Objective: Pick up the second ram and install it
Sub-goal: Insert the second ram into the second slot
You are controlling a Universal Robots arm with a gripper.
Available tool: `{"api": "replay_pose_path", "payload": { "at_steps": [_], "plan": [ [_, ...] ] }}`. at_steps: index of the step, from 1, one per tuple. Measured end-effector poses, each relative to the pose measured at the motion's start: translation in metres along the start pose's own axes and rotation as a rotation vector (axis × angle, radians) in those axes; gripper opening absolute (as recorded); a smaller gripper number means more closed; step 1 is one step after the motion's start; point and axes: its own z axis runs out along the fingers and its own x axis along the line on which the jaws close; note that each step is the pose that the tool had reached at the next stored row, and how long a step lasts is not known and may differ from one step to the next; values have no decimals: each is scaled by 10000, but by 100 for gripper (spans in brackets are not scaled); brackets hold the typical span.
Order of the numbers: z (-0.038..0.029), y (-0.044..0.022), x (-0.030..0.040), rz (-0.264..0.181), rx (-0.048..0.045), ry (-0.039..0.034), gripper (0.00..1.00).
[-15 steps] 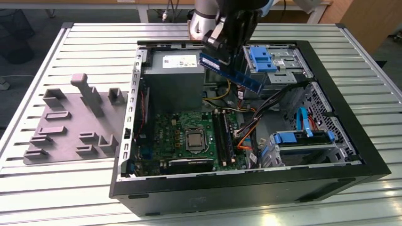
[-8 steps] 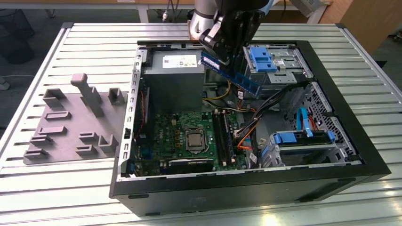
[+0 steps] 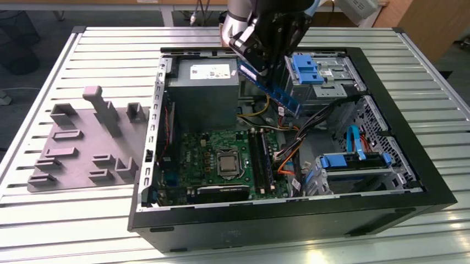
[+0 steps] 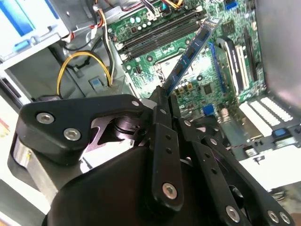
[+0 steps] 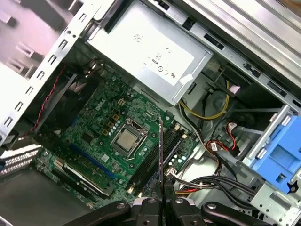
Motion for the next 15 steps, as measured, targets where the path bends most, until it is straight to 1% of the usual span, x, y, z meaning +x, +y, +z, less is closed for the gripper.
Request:
{"api": "replay_pose_path", "payload": {
  "at_steps": [7,15],
  "plan": [
    [6,0,0,1214,-10,13,14],
    [12,0,0,2428,-19,25,14]
  ]
}}
